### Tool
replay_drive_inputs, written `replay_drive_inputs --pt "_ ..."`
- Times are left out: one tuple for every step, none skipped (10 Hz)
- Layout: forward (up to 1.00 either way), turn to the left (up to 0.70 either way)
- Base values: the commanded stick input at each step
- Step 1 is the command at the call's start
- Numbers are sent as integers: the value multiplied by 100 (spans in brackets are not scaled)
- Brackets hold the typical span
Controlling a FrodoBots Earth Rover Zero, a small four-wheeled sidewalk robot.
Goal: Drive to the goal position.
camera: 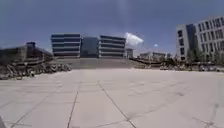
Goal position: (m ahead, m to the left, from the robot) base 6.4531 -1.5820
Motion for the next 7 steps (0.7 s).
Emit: replay_drive_inputs --pt "100 0" --pt "100 0" --pt "100 0" --pt "100 0" --pt "100 0" --pt "100 0" --pt "100 0"
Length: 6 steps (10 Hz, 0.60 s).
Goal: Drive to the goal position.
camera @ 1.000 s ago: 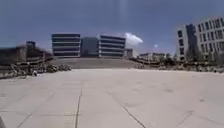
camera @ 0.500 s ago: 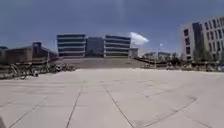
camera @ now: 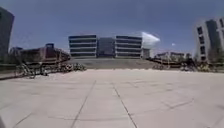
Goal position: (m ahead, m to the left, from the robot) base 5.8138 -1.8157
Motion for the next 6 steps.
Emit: replay_drive_inputs --pt "100 0" --pt "100 0" --pt "100 0" --pt "100 0" --pt "100 1" --pt "100 2"
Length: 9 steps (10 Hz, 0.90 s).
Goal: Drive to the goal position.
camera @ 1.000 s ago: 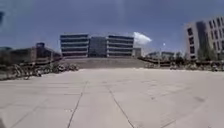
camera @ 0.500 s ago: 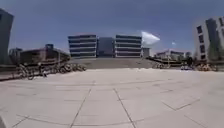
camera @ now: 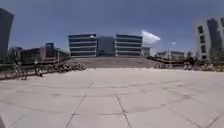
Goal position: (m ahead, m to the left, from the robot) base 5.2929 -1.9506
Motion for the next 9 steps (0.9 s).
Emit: replay_drive_inputs --pt "100 12" --pt "100 40" --pt "100 40" --pt "100 37" --pt "100 34" --pt "100 16" --pt "100 0" --pt "100 0" --pt "100 -1"
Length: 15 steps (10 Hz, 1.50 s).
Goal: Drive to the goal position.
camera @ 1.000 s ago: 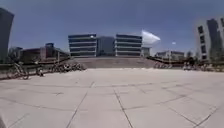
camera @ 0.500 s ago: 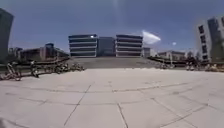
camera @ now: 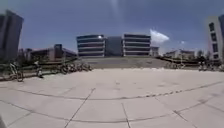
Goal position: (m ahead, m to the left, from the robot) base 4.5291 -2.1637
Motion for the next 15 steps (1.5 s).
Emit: replay_drive_inputs --pt "100 -3" --pt "100 -6" --pt "100 -29" --pt "100 -40" --pt "100 -40" --pt "100 -34" --pt "100 -13" --pt "100 0" --pt "100 0" --pt "100 0" --pt "100 0" --pt "100 0" --pt "100 0" --pt "100 -1" --pt "100 -3"
